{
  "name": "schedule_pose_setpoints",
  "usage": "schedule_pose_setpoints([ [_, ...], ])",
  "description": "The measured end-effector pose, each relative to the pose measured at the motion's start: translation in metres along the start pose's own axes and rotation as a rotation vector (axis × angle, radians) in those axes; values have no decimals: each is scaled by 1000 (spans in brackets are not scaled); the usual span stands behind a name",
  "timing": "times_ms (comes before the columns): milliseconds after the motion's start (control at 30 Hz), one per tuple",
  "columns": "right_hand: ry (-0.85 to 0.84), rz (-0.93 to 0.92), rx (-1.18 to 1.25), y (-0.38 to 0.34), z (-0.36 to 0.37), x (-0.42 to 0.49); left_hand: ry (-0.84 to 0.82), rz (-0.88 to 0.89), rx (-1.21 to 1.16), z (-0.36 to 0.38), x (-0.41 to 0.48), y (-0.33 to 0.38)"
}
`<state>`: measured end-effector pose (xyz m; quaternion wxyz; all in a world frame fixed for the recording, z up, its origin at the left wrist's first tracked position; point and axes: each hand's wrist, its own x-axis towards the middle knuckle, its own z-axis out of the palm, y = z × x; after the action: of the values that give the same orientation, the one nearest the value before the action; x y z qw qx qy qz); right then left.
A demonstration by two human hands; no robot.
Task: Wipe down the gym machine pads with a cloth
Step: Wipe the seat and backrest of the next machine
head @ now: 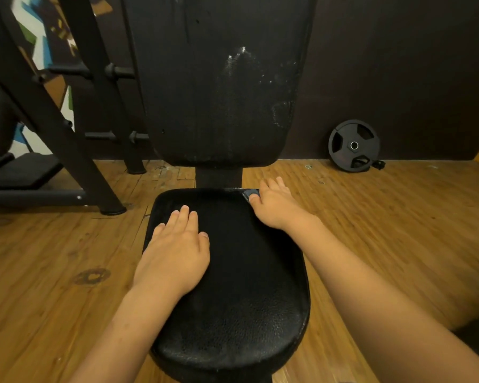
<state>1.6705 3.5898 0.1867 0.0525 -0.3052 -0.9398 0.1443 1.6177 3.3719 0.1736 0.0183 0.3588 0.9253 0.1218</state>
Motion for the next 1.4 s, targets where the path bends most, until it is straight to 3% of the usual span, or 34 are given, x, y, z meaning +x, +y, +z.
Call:
schedule_pose_setpoints([
  [133,7,7,2,2,0,10,0,1,3,-1,0,-1],
  [400,-7,-20,-1,-1,9,-65,-6,-3,2,0,1,-1],
  [667,-19,11,29,6,-5,-4,-2,-9,16,0,1,0],
  [767,24,4,29,-1,1,-31,-15,-6,11,0,2,-1],
  [933,-54,-80,-21,-4,9,-103,-3,-8,15,0,2,0],
  [1167,-17,-40,14,1,-2,-48,-9,0,28,-1,2,1],
  [1400,-52,-83,-11,0,13,-118,-17,13,18,-4,-1,2],
])
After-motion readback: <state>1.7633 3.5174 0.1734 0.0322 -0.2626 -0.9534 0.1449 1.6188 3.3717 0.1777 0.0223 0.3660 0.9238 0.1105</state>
